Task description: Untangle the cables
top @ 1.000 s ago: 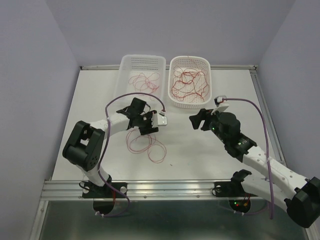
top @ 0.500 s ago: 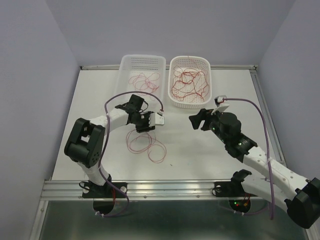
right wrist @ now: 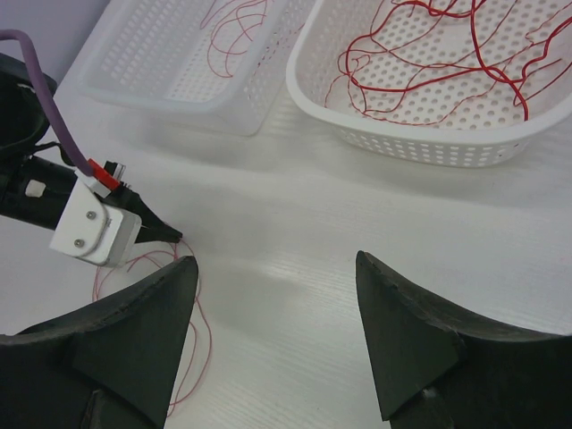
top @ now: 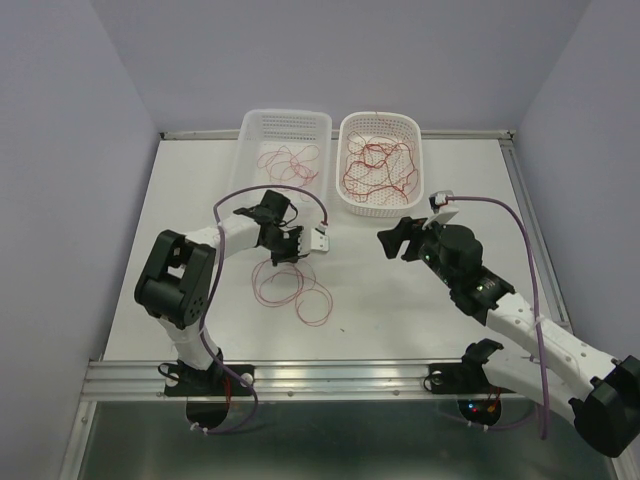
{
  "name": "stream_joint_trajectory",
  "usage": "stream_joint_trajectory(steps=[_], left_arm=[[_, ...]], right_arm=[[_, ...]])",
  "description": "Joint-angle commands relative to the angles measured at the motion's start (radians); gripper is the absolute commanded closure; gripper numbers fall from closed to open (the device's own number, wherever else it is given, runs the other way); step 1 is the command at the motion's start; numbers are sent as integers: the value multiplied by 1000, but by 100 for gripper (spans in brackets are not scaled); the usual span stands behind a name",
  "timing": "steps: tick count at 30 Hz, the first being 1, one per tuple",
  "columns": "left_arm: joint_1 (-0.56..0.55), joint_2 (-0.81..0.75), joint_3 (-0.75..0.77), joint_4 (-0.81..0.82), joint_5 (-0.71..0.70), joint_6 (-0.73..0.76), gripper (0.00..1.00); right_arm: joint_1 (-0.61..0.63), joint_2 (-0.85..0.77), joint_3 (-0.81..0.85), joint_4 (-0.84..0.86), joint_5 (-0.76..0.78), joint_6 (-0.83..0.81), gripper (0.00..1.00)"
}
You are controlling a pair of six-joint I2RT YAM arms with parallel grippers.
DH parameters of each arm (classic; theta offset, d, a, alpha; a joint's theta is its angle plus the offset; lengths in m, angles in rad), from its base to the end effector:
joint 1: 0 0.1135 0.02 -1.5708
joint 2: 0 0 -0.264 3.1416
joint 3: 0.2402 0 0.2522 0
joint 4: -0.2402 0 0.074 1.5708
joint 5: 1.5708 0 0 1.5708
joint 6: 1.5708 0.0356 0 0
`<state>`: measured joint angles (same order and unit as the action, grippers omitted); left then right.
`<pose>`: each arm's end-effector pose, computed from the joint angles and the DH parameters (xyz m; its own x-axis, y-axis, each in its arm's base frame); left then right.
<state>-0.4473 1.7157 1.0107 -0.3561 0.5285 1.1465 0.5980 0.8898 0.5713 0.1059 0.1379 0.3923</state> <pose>0.2940 -0.1609 0.1703 0.2186 0.7680 -0.6020 0.9623 -0.0674 0.2635 0.1780 0.1153 0.2758 -0.3319 0.2321 -0.9143 -0.3460 0.8717 0.3469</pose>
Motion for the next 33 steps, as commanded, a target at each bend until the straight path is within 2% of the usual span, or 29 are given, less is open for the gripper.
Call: stream_joint_trajectory(steps=[1,5,9,12,15,19,25,27,30,33], left_arm=[[2,-5,45,-47,28,-4,100],[4,-86,31,-46,48,-14,100],[2,-333,22,-23,45,-83,100],[4,-494,49,17,19,-149,100],[1,-595,118,17,-2,-201,100],[-14,-662,228,-36,-15,-270,100],[-53,-699,445,-47,-71,-356,100],[-63,-694,506,-47,-64,-401,100],[-76,-668,638,-49,-58,-451,100],[-82,-657,698,-50,-35,-479,100]], right_arm=[[9,-12,-27,58,2,-4,23],[10,-11,-30,60,9,-4,23],[9,30,-21,75,-1,-15,23],[11,87,-11,121,-76,-46,23],[9,123,-31,250,-231,-66,23],[11,159,-67,467,-458,-58,23],[58,316,-7,656,-699,-104,21],[91,405,47,728,-713,-144,21],[161,526,155,735,-667,-199,21],[213,642,260,752,-643,-231,21]])
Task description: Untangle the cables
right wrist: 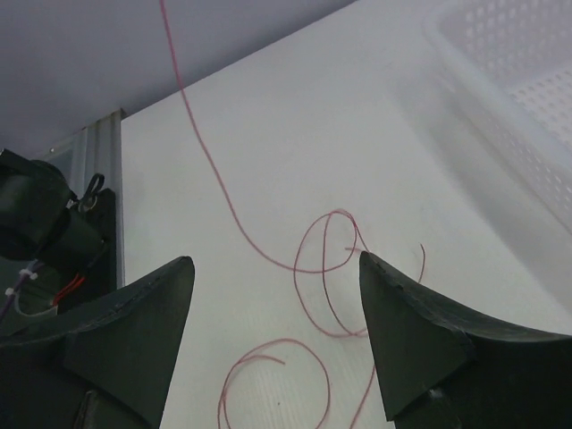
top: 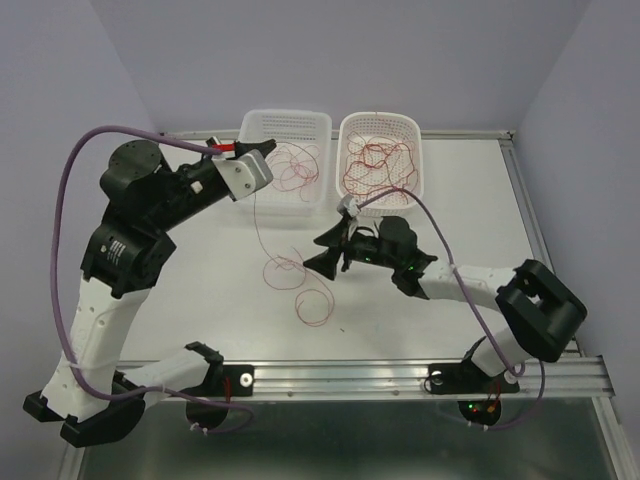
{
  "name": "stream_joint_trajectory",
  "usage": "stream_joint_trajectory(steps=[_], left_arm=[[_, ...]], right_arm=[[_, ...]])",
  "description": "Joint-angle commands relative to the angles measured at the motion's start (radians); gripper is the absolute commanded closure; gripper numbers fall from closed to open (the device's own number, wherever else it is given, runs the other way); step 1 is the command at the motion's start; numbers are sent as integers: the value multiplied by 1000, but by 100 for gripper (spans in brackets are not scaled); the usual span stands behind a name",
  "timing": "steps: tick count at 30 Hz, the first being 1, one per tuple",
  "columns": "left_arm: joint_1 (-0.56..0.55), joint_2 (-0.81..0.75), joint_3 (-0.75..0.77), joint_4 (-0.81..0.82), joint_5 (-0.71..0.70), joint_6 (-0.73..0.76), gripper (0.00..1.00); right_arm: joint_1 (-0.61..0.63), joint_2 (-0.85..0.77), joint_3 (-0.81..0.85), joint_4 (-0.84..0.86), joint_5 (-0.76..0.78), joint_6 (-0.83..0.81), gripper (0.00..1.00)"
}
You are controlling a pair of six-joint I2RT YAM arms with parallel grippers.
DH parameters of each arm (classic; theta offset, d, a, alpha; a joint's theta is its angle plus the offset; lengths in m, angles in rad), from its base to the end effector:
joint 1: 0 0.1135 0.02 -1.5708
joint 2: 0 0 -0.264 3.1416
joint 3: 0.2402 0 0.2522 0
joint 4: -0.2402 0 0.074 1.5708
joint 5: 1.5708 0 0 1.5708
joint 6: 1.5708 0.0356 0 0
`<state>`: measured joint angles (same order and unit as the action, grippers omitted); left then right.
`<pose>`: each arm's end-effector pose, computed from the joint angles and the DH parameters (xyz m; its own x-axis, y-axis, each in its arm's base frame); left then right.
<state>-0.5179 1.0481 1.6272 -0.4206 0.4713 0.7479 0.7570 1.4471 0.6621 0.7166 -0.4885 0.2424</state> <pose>0.1352 -0.0956 0.5432 0.6655 0.3182 -0.6752 0.5157 0.4579 0.7241 0.2126 0.2239 0.2376 -0.2755 0.0313 -0.9608 -0.9072 0.3223 0.2706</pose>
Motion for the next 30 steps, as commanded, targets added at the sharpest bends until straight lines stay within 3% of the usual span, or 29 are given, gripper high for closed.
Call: stream_joint_trajectory(steps=[1,6,11,15,19,24,27,30], left_arm=[[-13,13,94,16,26,-90,100],[-18,26,163,25,26,-120,100],[-21,36,232,26,12,-130,100],[-19,38,238,29,-2,-116,100],[-21,33,234,36,-19,-108,100],[-21,20,250,57,-45,-107,100],[-19,10,260,62,-40,-99,100],[-21,-14,258,95,-36,-105,100]], right_arm=[[77,113,194,148,-7,-89,21],[117,260,323,173,50,-121,22],[142,377,424,184,-86,-118,24],[150,389,422,213,-160,-95,24],[153,388,413,215,-170,-94,32],[153,349,347,215,-61,-118,19],[153,323,300,213,33,-140,18],[153,292,266,215,1,-152,19]])
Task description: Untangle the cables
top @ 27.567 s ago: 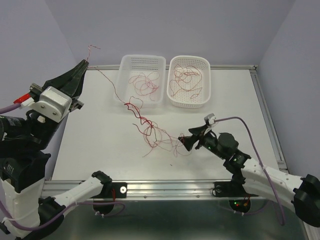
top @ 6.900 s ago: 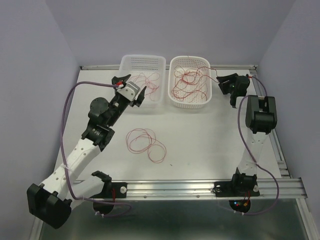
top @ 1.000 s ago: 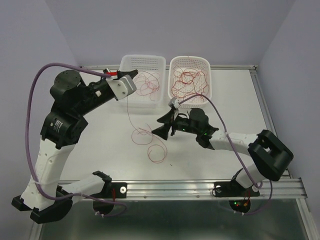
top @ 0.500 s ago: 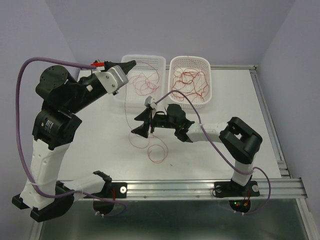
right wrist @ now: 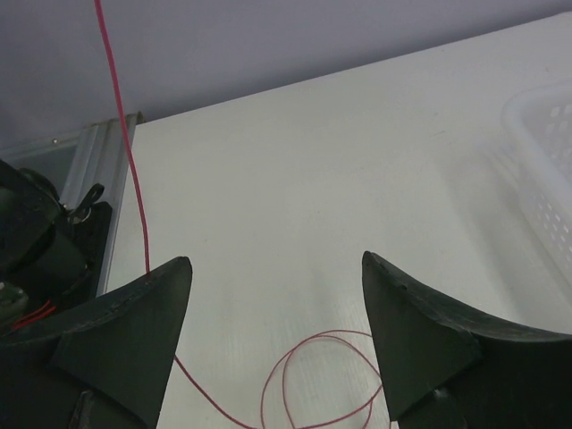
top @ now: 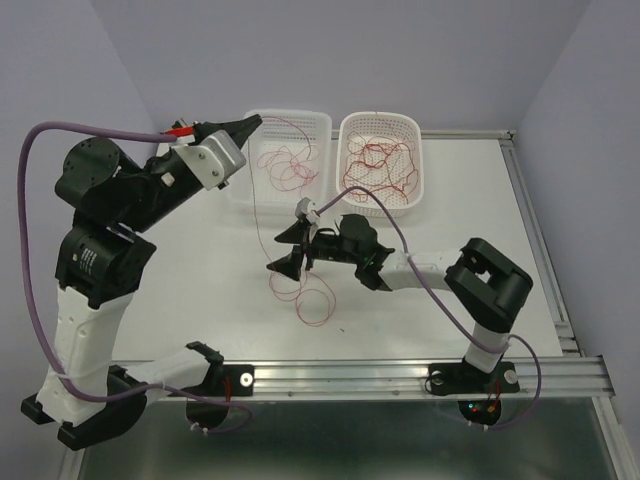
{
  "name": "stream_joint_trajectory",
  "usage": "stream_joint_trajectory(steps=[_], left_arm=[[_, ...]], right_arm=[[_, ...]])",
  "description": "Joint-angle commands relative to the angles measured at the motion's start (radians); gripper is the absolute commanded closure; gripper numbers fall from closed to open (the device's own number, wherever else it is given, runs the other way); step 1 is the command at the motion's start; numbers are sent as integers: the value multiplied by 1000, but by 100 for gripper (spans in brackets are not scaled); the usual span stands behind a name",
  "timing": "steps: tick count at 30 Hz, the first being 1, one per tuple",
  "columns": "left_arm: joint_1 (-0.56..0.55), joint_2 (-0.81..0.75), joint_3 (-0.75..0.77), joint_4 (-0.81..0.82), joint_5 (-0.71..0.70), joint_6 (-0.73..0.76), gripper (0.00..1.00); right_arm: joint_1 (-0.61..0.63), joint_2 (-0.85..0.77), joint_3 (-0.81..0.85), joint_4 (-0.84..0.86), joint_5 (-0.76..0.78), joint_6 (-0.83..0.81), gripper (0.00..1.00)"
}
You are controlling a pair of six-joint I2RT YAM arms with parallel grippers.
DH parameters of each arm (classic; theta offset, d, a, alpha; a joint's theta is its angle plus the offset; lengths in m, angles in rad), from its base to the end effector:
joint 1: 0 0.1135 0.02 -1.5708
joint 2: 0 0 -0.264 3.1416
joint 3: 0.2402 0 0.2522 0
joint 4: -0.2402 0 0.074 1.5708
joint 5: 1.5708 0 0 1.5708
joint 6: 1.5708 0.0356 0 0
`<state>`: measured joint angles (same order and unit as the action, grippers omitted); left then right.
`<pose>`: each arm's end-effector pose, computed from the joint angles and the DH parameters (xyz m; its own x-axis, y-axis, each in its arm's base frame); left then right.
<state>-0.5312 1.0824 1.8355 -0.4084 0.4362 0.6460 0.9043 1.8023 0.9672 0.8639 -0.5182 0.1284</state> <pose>0.1078 -0.0808 0.5938 0.7154 0.2125 -0.6656 0.4650 0.5662 0.6806 0.2299 0.3208 0.2321 -0.1090 0.0414 -0.9932 -0.9830 0.1438 0.1139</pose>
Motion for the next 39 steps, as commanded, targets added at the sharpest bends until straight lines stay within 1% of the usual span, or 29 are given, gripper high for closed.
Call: stream_joint_trajectory(steps=[1,4,8,14,16,17,20,22,23,25,28,29,30,32,33,36,37,38,39], left_arm=[[-6,-61,51,98,4,-6,100],[-6,-78,57,118,15,-20,100],[-7,-84,67,123,27,-29,100],[-6,-93,57,128,38,-37,100],[-7,-93,54,128,44,-42,100],[-7,-92,54,131,44,-42,100],[-6,-87,59,137,45,-54,100],[-7,-82,61,138,47,-62,100],[-7,-81,64,138,47,-65,100],[-6,-82,62,138,44,-63,100],[-6,-84,59,137,24,-55,100],[-7,-84,57,138,21,-52,100],[-6,-88,54,137,22,-52,100],[-7,-91,47,138,26,-52,100],[-7,-95,47,137,27,-51,100],[-6,-101,36,138,9,-39,100],[-7,-108,24,137,4,-36,100],[-7,-113,13,138,-4,-28,100],[-7,-124,-1,140,-20,-13,100]], right_arm=[[5,-75,-47,67,8,-38,19],[5,-103,-80,66,18,-41,17],[5,-171,-145,66,96,-67,16],[5,-238,-219,64,170,-87,14],[5,-250,-226,64,133,-93,14],[5,-250,-225,60,51,-99,14],[7,-215,-197,32,-102,-105,13],[22,-169,-133,-17,-124,-153,13],[30,-149,-81,-82,-144,-192,13],[48,-104,-41,-153,-189,-220,14],[53,-75,8,-180,-226,-227,15],[56,-61,16,-186,-203,-227,17],[58,-54,31,-189,-186,-230,29],[58,-38,44,-187,-168,-231,48],[59,-29,50,-187,-148,-230,64],[58,-34,59,-193,-106,-230,83],[58,-53,57,-194,-95,-228,95],[59,-64,54,-197,-86,-228,99],[56,-78,53,-210,-74,-230,99]])
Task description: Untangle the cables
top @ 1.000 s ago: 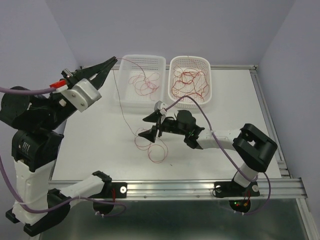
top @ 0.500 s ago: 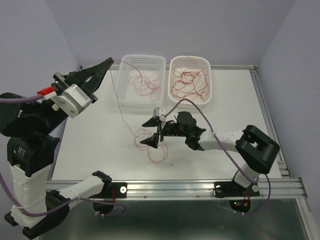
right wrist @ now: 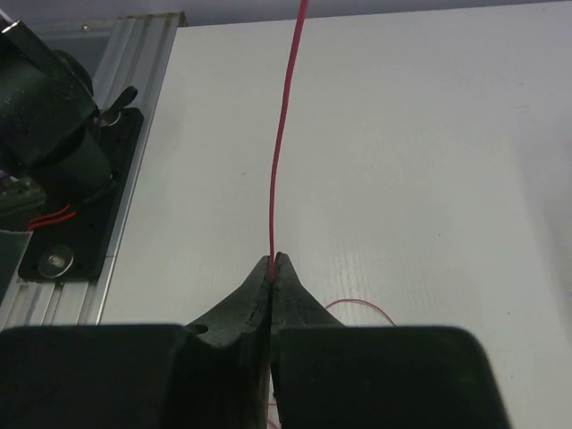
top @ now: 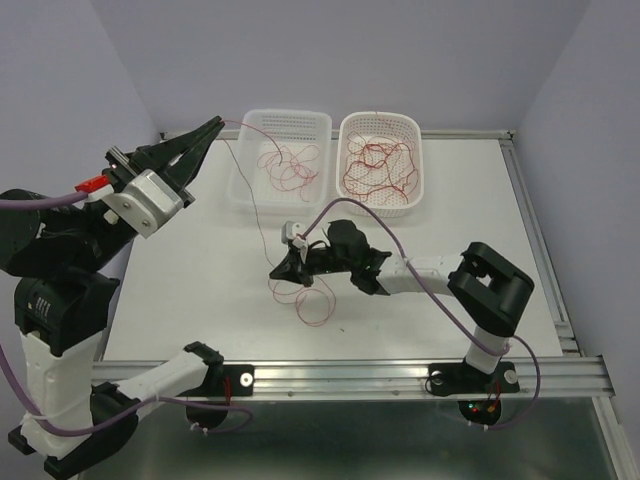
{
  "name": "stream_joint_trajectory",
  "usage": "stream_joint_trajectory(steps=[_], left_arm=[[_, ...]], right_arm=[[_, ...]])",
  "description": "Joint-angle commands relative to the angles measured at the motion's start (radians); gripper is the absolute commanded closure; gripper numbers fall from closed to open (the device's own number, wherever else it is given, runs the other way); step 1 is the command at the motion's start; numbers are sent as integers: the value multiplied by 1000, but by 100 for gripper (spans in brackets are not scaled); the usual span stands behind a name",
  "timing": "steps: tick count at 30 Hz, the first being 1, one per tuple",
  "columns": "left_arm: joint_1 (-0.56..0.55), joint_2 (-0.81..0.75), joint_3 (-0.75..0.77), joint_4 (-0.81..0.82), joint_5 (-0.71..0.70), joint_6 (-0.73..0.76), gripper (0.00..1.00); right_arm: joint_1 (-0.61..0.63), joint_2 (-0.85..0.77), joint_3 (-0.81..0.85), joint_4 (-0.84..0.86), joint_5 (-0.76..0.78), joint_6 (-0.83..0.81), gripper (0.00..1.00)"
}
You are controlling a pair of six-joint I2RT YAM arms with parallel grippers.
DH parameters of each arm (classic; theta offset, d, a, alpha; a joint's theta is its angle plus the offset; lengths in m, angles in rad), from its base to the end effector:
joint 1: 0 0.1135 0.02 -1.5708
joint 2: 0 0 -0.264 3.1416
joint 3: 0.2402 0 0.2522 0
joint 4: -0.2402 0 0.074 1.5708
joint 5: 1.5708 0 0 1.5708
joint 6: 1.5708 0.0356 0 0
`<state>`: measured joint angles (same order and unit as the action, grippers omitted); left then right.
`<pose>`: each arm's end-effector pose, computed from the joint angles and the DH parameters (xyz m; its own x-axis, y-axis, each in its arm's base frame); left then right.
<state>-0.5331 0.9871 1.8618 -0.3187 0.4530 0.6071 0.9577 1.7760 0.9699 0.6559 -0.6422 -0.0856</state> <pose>0.0572 -0.0518 0.6162 0.8167 0.1137 -0.5658 0.3789 0.6338 0.6743 0.2058 0.3296 0.2214 -0.0007 -0.1199 -0.9928 -0.9994 -0.0339 0.0048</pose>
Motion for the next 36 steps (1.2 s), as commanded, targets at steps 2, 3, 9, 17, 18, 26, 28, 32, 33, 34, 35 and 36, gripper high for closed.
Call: stream_joint_trajectory(steps=[2,3,9,17,18,26,28,32,33,34,35,36], left_arm=[[-4,-47,-93,61,-81,57,100],[-5,-68,-164,69,-105,68,100],[-4,-152,-455,237,-331,126,100],[27,-171,-645,435,-442,39,100],[33,-165,-645,447,-445,30,100],[105,19,-566,569,-427,-43,100],[153,97,-546,595,-377,-62,100],[217,258,-426,619,-304,-101,100],[228,293,-399,619,-289,-107,100],[246,364,-347,621,-269,-109,100],[252,396,-326,630,-267,-110,100],[258,456,-310,644,-260,-109,100]], right_arm=[[4,-105,67,-37,81,-16,99],[6,-124,84,-57,93,-17,99],[4,-214,260,-268,165,-37,99],[4,-199,521,-380,403,-77,99],[4,-196,539,-380,420,-77,99],[-57,-46,740,-380,461,-105,100],[-85,-11,802,-380,434,-71,99],[-170,97,912,-378,395,-23,99],[-184,143,932,-377,383,-16,100],[-210,166,975,-366,378,0,99],[-221,184,989,-355,362,7,99],[-235,219,1001,-336,349,32,100]])
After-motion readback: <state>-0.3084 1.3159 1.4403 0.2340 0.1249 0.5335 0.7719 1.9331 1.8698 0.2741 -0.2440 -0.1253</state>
